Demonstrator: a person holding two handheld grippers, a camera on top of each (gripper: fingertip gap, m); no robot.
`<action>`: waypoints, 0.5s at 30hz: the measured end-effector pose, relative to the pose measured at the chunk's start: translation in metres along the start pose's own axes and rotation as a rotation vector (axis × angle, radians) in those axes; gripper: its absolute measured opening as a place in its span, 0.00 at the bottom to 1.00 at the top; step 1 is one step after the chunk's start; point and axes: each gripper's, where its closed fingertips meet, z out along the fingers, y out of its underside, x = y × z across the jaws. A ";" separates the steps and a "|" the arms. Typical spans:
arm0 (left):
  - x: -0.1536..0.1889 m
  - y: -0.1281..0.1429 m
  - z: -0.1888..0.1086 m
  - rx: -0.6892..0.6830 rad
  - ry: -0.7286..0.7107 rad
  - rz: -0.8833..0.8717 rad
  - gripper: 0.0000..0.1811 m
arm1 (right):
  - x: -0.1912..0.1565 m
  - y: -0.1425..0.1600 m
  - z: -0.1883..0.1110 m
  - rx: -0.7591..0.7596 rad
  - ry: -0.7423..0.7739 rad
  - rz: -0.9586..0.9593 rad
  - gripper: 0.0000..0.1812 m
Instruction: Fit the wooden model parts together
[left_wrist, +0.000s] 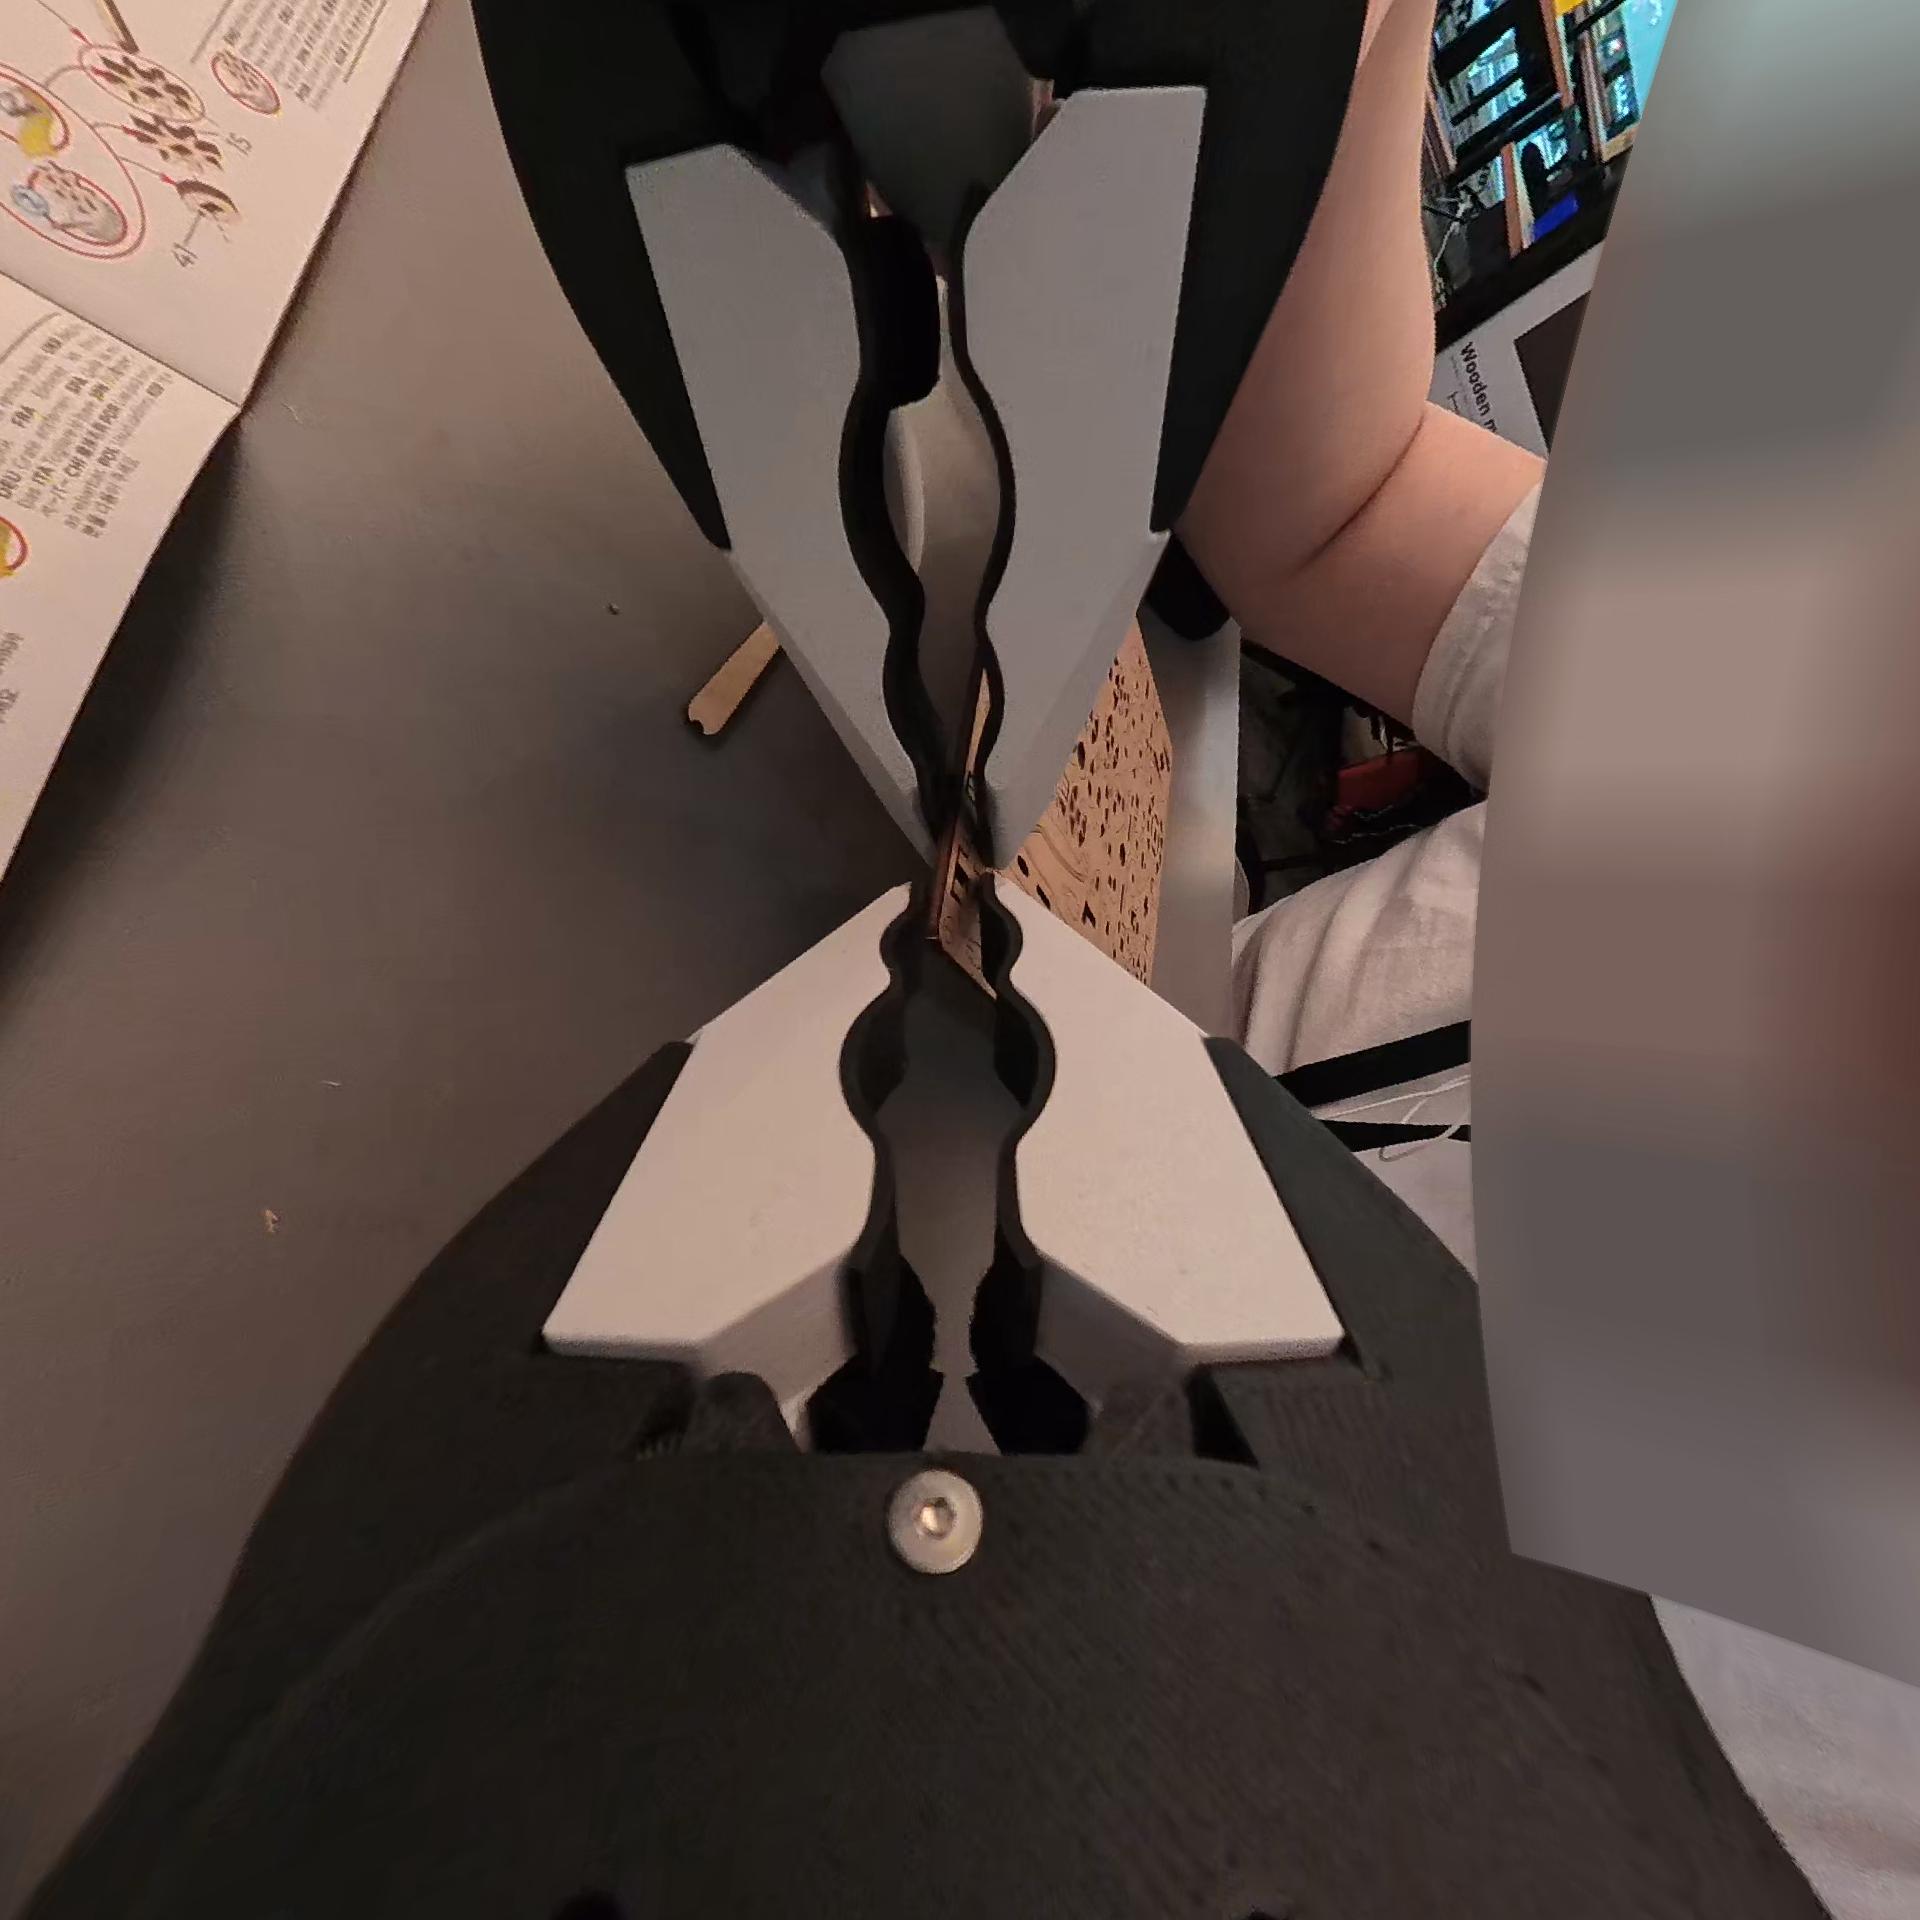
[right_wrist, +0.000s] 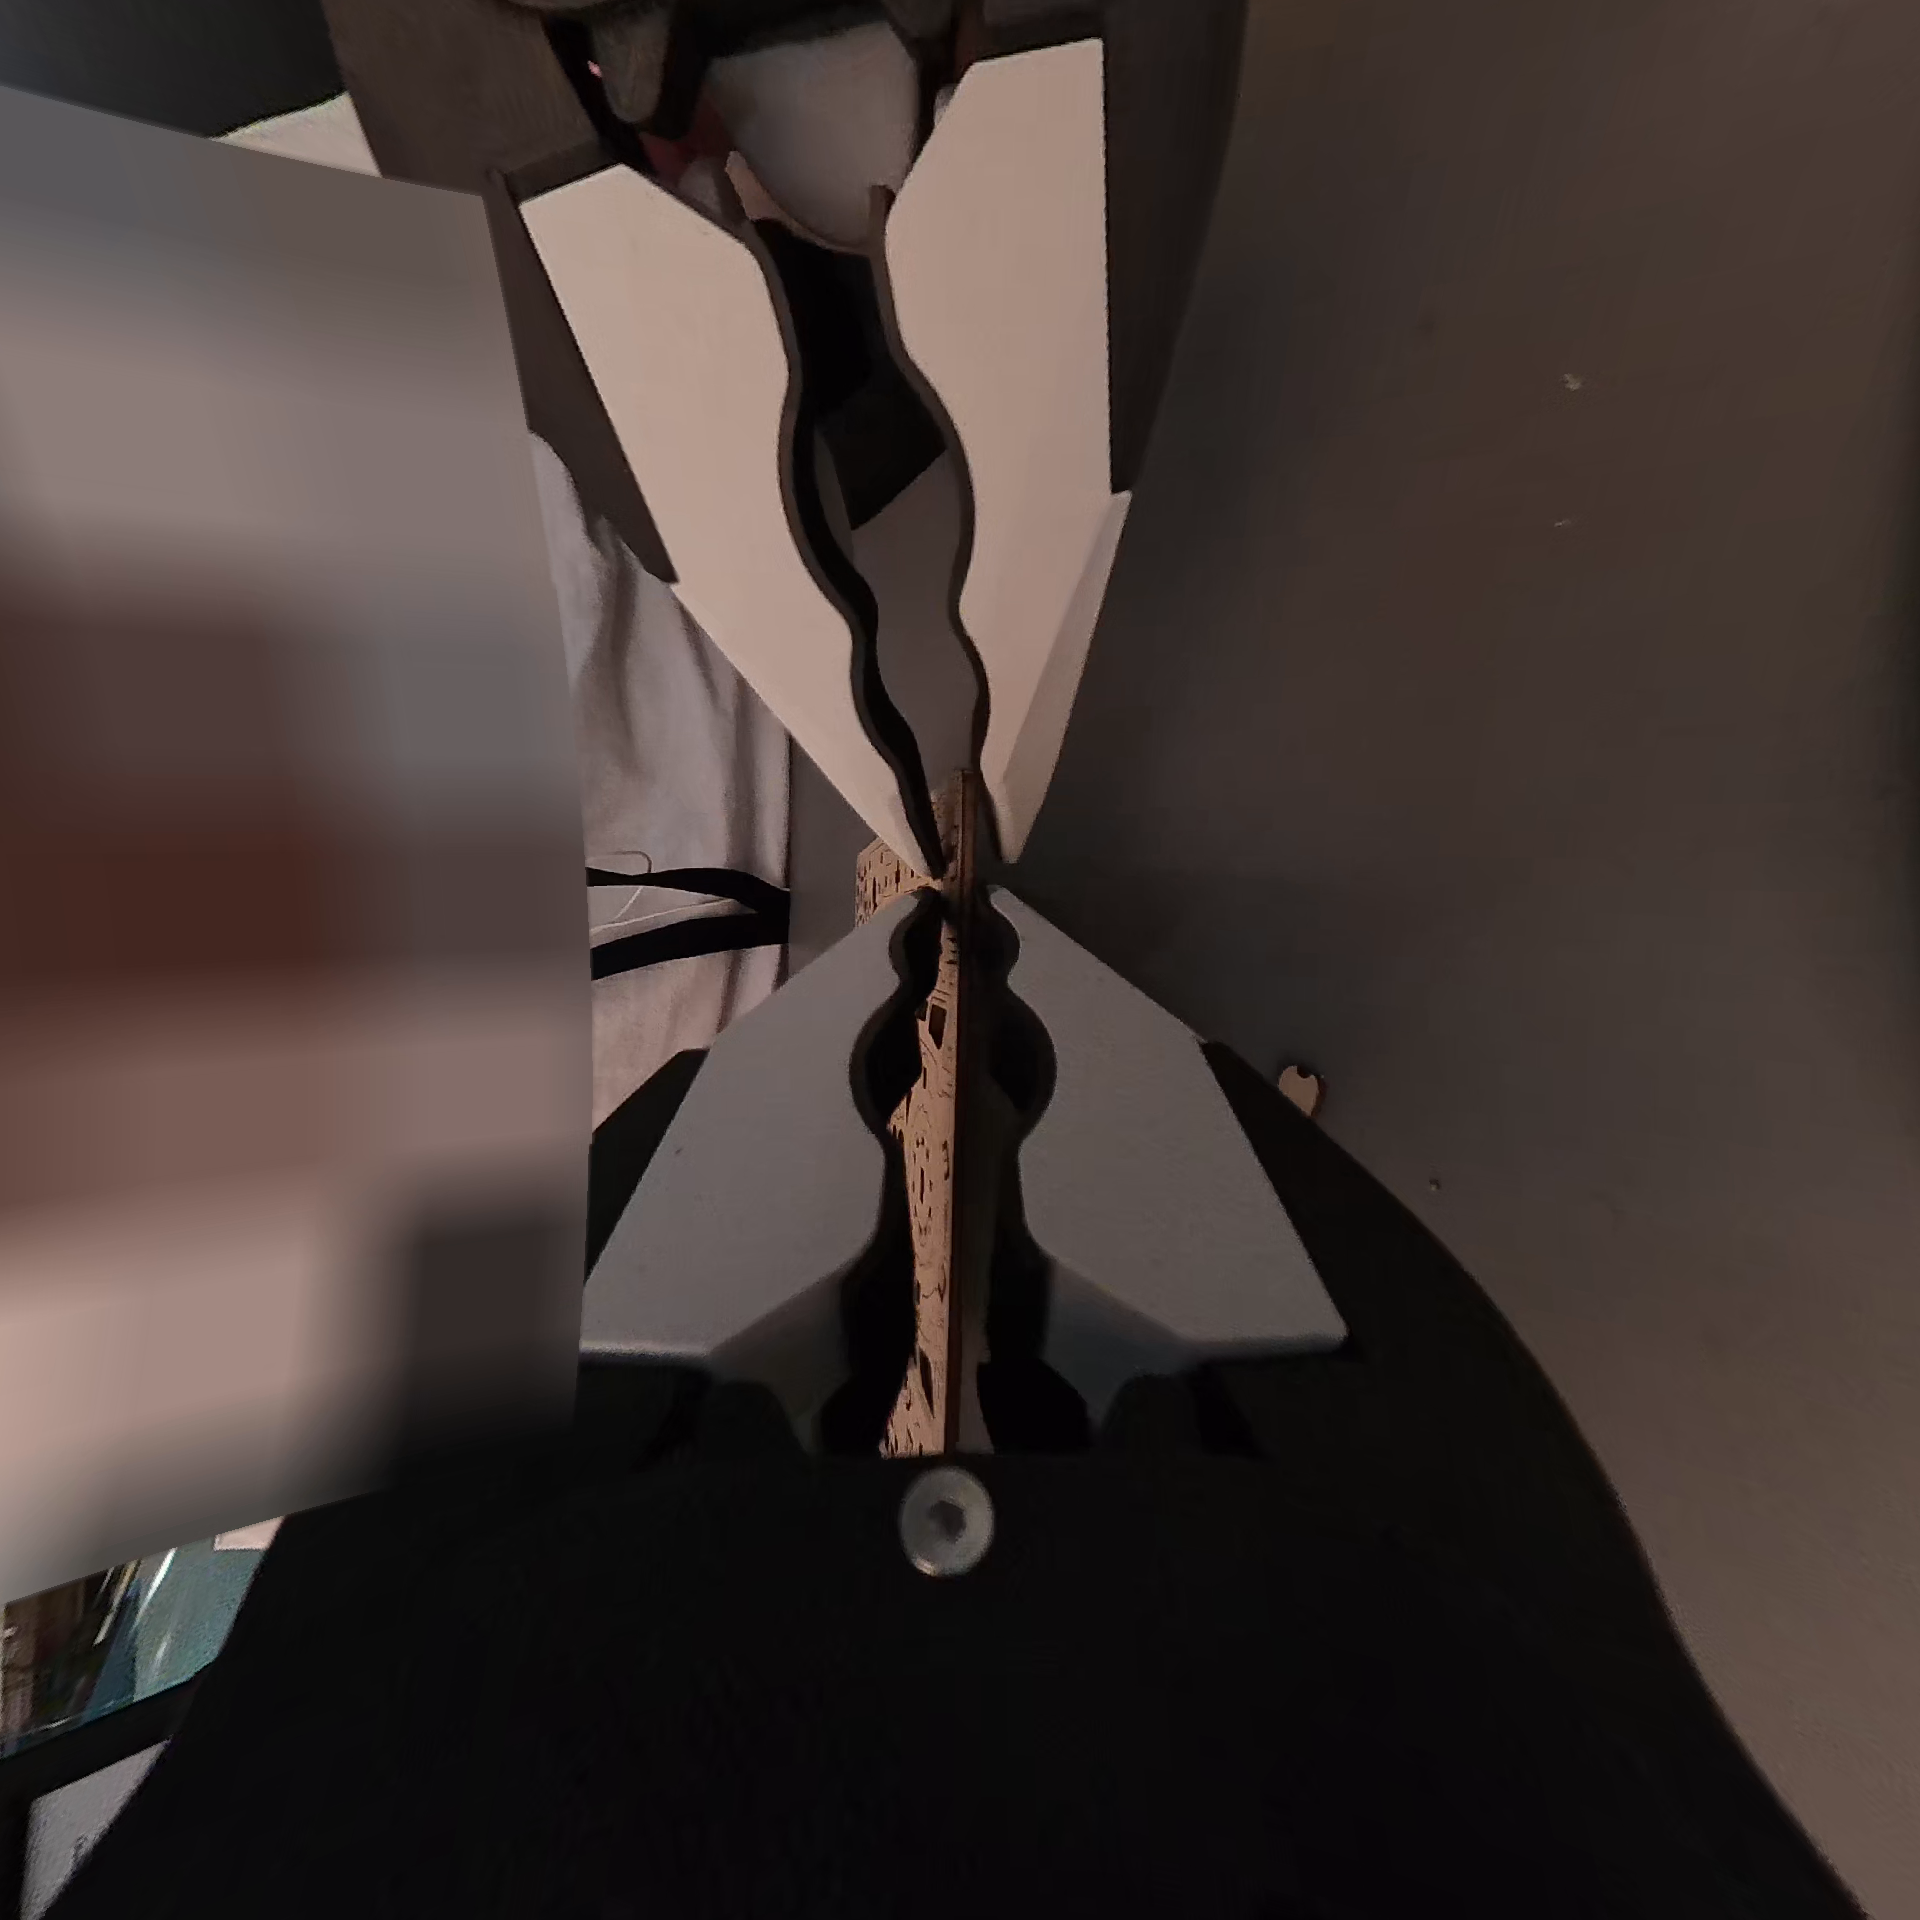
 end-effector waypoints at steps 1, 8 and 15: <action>-0.001 0.000 0.000 0.002 -0.002 -0.003 0.04 | 0.000 0.000 0.000 0.002 0.006 -0.005 0.02; 0.000 0.000 -0.002 0.001 -0.001 -0.017 0.03 | -0.001 0.001 0.000 0.001 -0.007 -0.004 0.03; 0.009 -0.003 -0.005 0.027 0.111 -0.078 0.01 | -0.009 -0.004 -0.003 0.005 0.037 -0.102 0.02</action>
